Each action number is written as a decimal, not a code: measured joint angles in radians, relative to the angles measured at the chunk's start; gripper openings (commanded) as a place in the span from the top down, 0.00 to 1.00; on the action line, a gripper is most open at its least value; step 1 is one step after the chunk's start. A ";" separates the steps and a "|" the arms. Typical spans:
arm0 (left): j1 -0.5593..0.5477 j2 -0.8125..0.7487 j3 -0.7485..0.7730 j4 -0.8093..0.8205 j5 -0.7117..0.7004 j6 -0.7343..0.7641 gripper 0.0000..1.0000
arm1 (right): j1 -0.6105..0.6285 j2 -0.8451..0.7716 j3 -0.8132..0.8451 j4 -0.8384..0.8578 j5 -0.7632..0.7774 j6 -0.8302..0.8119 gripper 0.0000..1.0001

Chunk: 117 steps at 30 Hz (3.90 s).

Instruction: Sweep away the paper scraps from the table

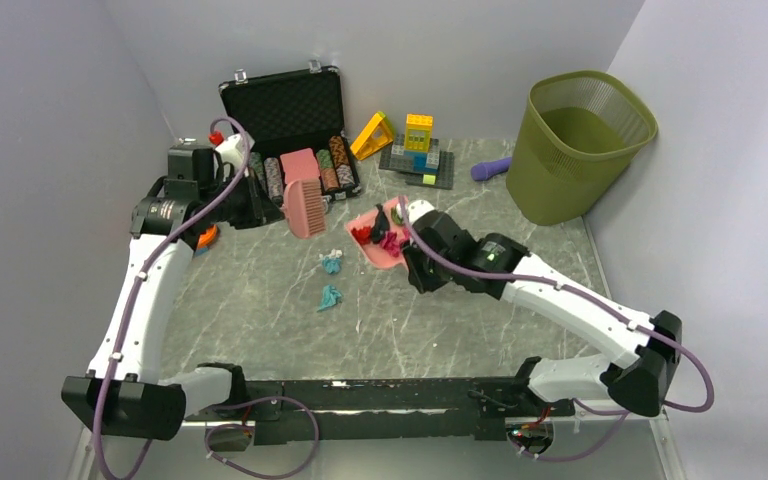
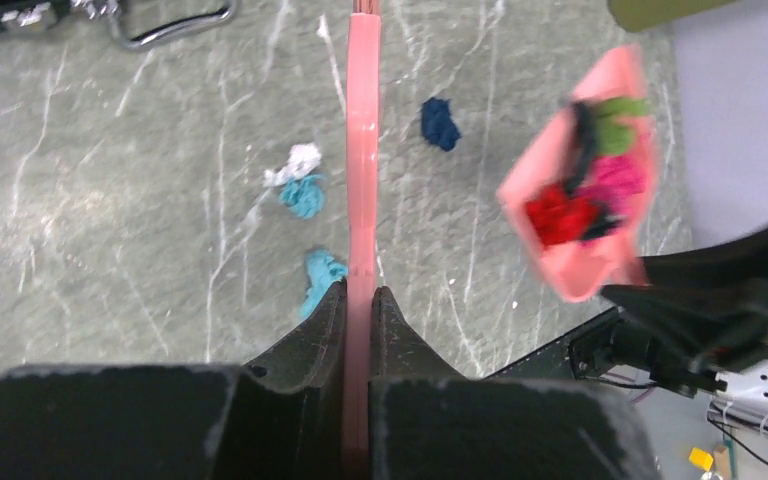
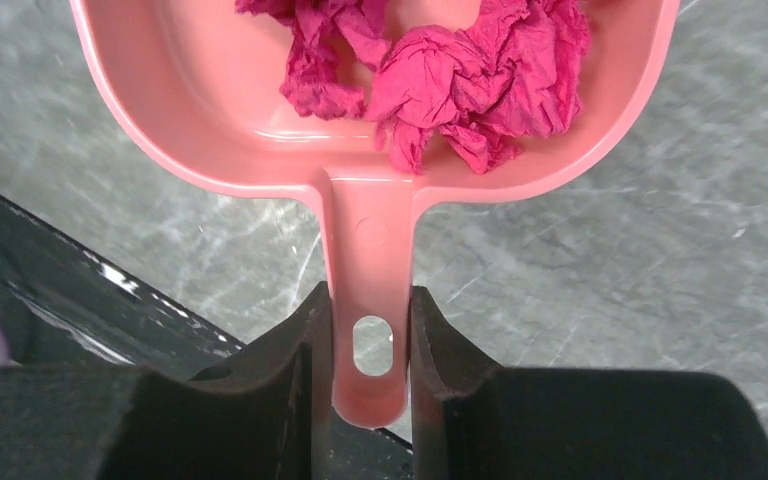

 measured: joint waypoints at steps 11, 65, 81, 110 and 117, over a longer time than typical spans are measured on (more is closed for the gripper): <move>0.061 -0.058 -0.141 -0.015 -0.056 0.031 1.00 | -0.306 0.028 0.467 -0.171 0.029 0.003 1.00; 0.061 -0.072 -0.309 0.056 0.025 0.073 1.00 | -1.432 0.293 0.020 1.706 -1.121 1.686 1.00; 0.059 -0.042 -0.309 0.112 0.030 0.027 1.00 | -1.026 0.006 0.175 0.797 -1.008 0.780 1.00; -0.417 0.754 0.174 0.363 -0.016 -0.256 1.00 | -0.740 -0.492 -0.264 -0.033 -0.049 0.376 1.00; -0.415 0.670 0.100 0.237 -0.193 -0.256 1.00 | -0.740 -0.451 -0.264 -0.140 0.034 0.403 1.00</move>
